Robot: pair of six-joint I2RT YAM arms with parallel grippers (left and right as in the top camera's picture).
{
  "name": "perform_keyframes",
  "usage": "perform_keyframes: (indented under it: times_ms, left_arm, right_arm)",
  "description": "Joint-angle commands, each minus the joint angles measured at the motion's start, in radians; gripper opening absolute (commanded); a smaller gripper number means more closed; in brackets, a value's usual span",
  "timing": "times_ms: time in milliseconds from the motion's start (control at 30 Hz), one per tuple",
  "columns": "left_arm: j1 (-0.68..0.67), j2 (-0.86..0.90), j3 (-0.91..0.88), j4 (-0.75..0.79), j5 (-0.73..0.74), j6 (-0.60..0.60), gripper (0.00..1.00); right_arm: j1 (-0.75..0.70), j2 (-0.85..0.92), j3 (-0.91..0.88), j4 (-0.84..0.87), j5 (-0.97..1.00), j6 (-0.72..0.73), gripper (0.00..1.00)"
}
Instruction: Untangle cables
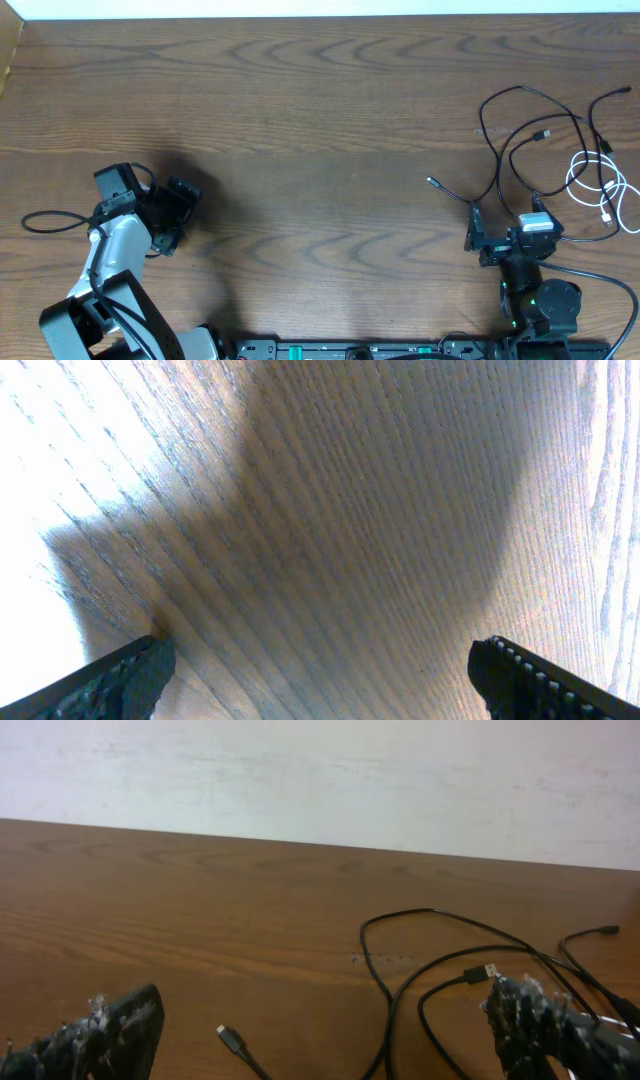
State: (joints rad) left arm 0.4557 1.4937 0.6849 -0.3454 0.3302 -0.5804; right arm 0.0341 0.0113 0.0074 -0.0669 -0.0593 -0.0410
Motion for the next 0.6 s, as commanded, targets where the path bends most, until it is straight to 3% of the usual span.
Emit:
perform_keyframes:
  times_ms: [0, 267, 567]
  left_arm:
    - [0.006, 0.010, -0.007, -0.013, -0.029, -0.008, 0.99]
    - [0.005, 0.010, -0.008, -0.088, -0.034, 0.060, 0.99]
    - [0.005, 0.011, -0.068, -0.133, -0.092, 0.060, 0.99]
  right_arm:
    - [0.009, -0.006, -0.002, -0.003, 0.000, -0.013, 0.99]
    - [0.009, -0.006, -0.002, -0.003, 0.000, -0.013, 0.99]
    - [0.009, -0.006, -0.002, -0.003, 0.000, -0.013, 0.99]
